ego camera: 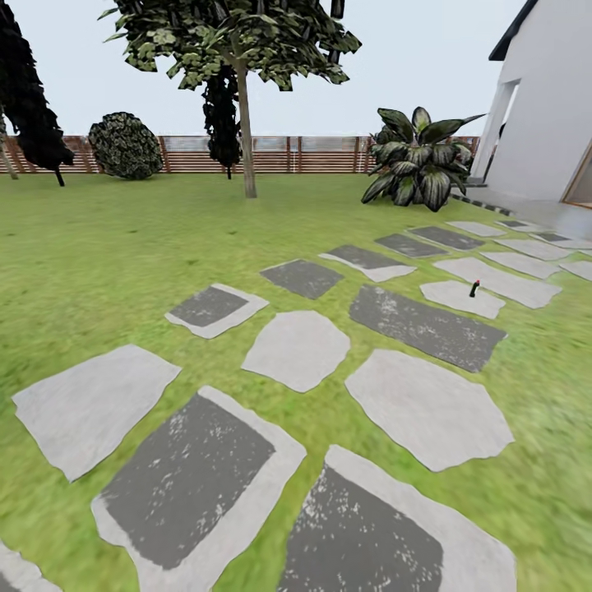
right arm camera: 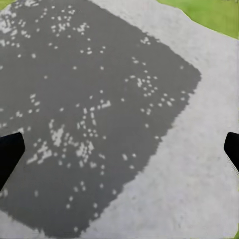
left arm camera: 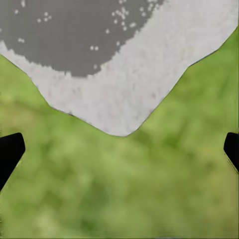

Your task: In the garden, pick up the pesticide atomizer on the floor and spray pesticide onto both trees until each tree trunk is fully covered.

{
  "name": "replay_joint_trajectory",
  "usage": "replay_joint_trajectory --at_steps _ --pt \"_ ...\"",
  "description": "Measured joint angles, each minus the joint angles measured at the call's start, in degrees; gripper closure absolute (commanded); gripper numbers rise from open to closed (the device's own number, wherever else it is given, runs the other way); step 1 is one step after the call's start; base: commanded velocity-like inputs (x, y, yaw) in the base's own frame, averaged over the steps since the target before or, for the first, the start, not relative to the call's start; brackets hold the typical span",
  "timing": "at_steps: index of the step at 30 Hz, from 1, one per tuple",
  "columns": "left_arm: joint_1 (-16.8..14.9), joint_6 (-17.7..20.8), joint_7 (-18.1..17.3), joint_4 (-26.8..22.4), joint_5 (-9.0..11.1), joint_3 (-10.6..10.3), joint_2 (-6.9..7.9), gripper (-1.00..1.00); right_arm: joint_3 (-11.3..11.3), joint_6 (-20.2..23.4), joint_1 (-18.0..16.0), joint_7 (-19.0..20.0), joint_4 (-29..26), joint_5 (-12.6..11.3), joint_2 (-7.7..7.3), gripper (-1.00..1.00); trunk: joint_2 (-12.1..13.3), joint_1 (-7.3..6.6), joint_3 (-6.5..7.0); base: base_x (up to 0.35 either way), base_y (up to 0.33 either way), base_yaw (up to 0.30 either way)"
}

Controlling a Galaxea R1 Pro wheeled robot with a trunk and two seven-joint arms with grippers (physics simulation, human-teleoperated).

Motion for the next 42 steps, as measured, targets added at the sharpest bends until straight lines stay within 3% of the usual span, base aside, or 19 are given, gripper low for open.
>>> replay_joint_trajectory --at_steps 19,42 --pt "0.00 0.00 0.00 0.00 0.00 0.00 0.00 -1.00 -0.03 0.00 0.00 -0.30 -0.16 -0.17 0.00 -1.00 0.00 0.00 0.00 0.336 0.031 -0.006" --pt "0.00 0.00 0.00 0.00 0.00 0.00 0.02 -1.00 -0.03 0.00 0.00 -0.34 -0.16 -0.17 0.00 -1.00 0.00 0.00 0.00 0.336 0.000 -0.250"
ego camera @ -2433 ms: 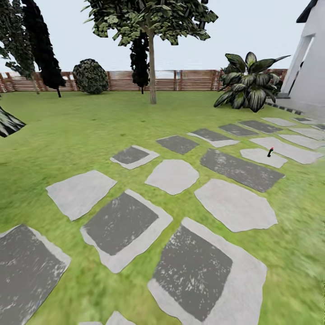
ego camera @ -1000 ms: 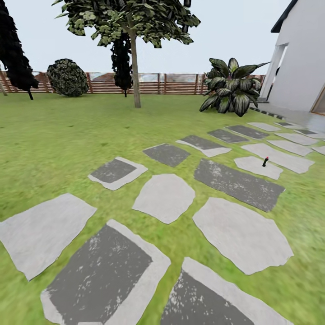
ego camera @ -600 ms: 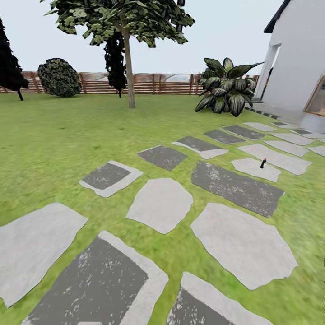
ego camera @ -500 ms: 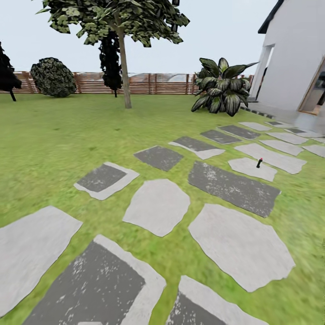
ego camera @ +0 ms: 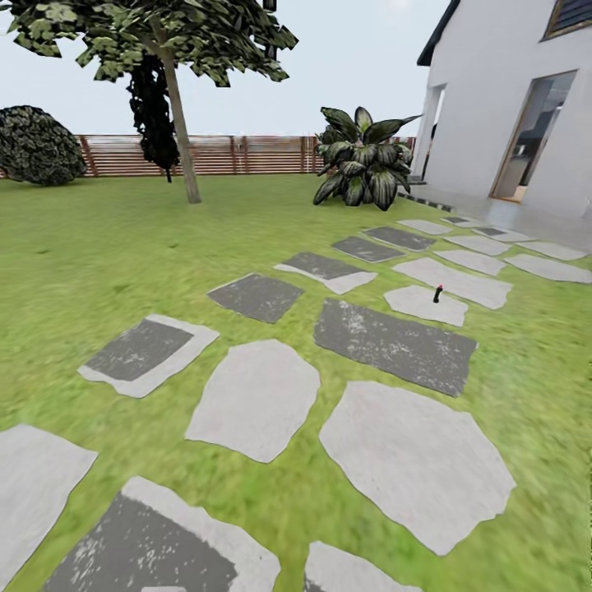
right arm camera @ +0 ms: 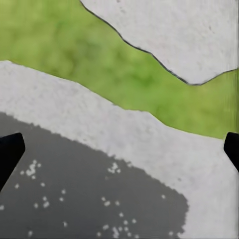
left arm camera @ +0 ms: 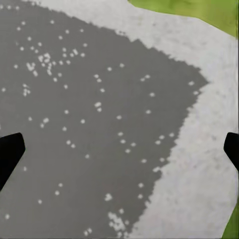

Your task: In the garden, pick up the pesticide atomizer on the floor and spray pesticide onto both trees until each tree trunk is fully covered.

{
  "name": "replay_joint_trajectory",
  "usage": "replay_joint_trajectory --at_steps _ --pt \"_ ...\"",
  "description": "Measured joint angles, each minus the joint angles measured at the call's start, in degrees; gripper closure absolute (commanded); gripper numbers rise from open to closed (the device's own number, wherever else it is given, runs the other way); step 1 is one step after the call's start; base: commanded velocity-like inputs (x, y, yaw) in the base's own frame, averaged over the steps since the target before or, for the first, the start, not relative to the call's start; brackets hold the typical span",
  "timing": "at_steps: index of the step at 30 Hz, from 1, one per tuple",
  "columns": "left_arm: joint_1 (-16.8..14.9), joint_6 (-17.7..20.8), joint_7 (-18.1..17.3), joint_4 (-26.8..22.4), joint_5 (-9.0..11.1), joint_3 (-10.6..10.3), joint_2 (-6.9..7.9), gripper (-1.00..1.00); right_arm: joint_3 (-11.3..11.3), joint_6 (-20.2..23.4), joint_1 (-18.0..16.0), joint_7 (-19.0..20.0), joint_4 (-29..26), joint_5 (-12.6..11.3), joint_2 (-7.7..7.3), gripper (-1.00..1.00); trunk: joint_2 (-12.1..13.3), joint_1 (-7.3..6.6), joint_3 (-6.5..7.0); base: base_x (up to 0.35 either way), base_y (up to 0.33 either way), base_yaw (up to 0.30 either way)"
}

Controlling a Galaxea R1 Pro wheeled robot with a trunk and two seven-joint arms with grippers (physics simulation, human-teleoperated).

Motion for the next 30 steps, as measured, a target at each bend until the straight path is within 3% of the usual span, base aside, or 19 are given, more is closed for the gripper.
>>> replay_joint_trajectory --at_steps 30 --pt "0.00 0.00 0.00 0.00 0.00 0.00 0.05 -1.00 0.00 -0.09 0.00 -0.01 0.14 0.18 0.00 -1.00 0.00 0.00 0.00 0.336 0.000 -0.013"
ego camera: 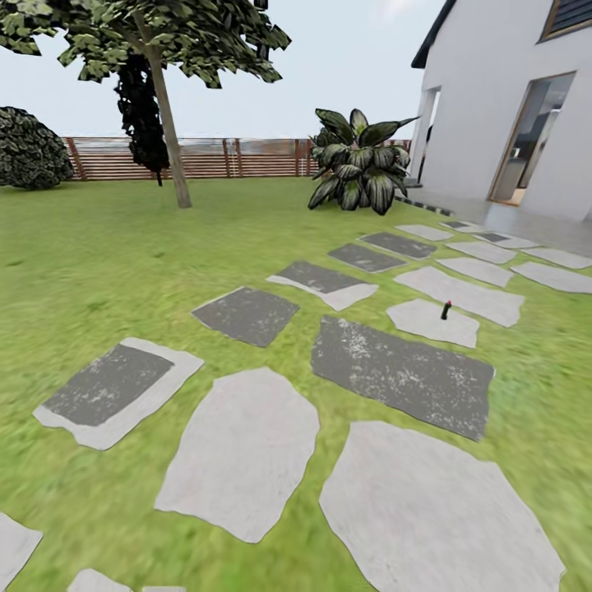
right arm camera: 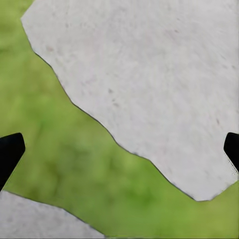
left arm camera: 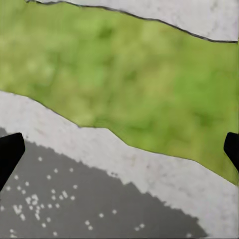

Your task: In the garden, pick up the pesticide atomizer on the floor and spray pesticide onto both trees until each tree trunk is fully covered.

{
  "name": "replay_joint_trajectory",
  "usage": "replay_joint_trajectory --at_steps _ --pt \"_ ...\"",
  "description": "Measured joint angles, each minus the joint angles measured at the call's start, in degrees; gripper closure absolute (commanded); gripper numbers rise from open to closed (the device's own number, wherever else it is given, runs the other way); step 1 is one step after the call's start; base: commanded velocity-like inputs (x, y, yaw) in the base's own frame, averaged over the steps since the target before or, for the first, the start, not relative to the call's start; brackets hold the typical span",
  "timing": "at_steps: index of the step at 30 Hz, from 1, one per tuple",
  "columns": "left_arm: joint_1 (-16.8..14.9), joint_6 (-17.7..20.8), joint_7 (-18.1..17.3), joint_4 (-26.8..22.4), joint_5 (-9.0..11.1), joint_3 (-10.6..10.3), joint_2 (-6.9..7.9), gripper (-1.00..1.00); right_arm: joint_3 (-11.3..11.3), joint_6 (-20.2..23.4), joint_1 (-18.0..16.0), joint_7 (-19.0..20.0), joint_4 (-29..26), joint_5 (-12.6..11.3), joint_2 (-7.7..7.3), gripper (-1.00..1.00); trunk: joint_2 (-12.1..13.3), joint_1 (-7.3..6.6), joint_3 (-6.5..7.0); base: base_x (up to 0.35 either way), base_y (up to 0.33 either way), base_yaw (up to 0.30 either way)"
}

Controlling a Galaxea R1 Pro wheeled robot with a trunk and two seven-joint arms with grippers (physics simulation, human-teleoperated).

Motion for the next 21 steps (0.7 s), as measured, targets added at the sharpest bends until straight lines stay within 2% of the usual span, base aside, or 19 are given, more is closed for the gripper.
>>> replay_joint_trajectory --at_steps 21 --pt "0.00 0.00 0.00 0.00 0.00 0.00 -0.01 -1.00 0.00 0.00 0.00 0.00 0.00 0.06 0.00 -1.00 0.00 0.00 0.00 0.336 0.000 0.000"
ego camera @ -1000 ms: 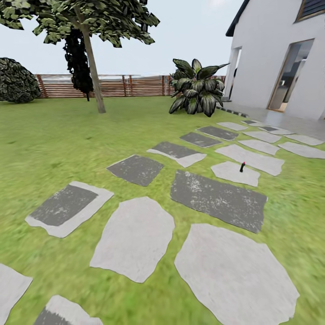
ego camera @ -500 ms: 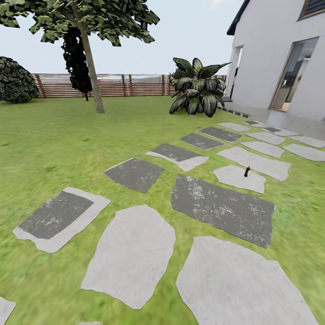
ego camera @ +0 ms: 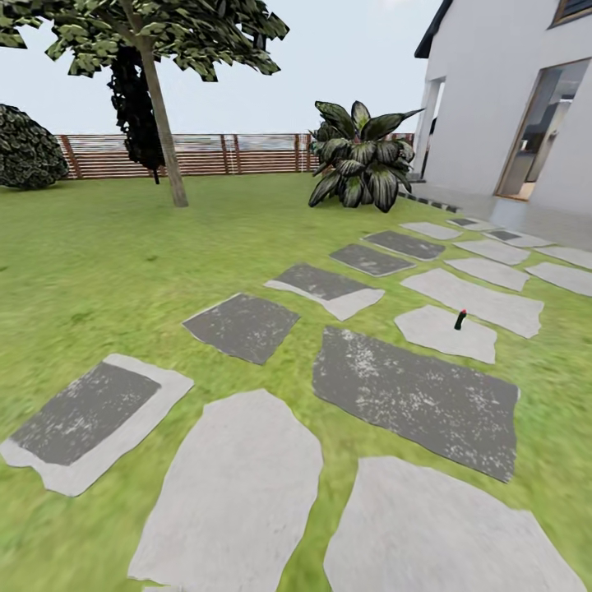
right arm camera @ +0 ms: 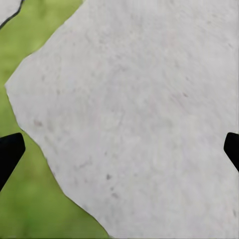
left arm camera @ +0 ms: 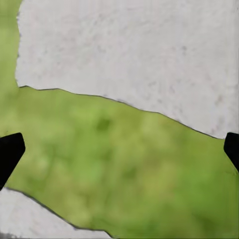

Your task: In the garden, pick up the pesticide atomizer on the floor and spray pesticide onto both trees until each tree trunk is fully covered.

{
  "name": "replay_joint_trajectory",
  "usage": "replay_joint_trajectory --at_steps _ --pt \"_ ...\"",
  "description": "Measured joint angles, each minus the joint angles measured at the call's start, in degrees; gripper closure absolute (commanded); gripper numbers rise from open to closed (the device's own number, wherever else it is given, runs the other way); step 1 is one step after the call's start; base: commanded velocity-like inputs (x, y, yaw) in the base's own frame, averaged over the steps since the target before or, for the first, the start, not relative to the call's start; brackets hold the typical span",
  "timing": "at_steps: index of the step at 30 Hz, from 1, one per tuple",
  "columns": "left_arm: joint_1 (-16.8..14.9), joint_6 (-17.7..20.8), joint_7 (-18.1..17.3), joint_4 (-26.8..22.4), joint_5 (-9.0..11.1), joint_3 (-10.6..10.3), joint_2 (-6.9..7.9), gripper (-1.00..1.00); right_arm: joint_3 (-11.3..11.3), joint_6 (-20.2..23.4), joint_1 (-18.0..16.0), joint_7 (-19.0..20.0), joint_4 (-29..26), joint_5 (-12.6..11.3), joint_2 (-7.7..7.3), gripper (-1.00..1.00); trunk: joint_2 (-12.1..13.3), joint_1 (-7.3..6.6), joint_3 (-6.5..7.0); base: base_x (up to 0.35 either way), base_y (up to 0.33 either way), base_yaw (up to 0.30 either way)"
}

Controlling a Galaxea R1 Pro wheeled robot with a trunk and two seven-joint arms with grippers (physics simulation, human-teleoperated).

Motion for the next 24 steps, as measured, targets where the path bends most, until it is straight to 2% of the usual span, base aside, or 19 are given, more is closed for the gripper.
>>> replay_joint_trajectory --at_steps 7,24 --pt "0.00 0.00 0.00 0.00 0.00 0.00 0.02 -1.00 0.00 0.03 0.00 -0.02 -0.14 -0.21 0.00 -1.00 0.00 0.00 0.03 0.336 0.000 -0.054" --pt "0.00 0.00 0.00 0.00 0.00 0.00 -0.01 -1.00 0.00 0.09 0.00 0.00 -0.14 -0.32 0.00 -1.00 0.00 0.00 0.21 0.336 0.000 -0.275"
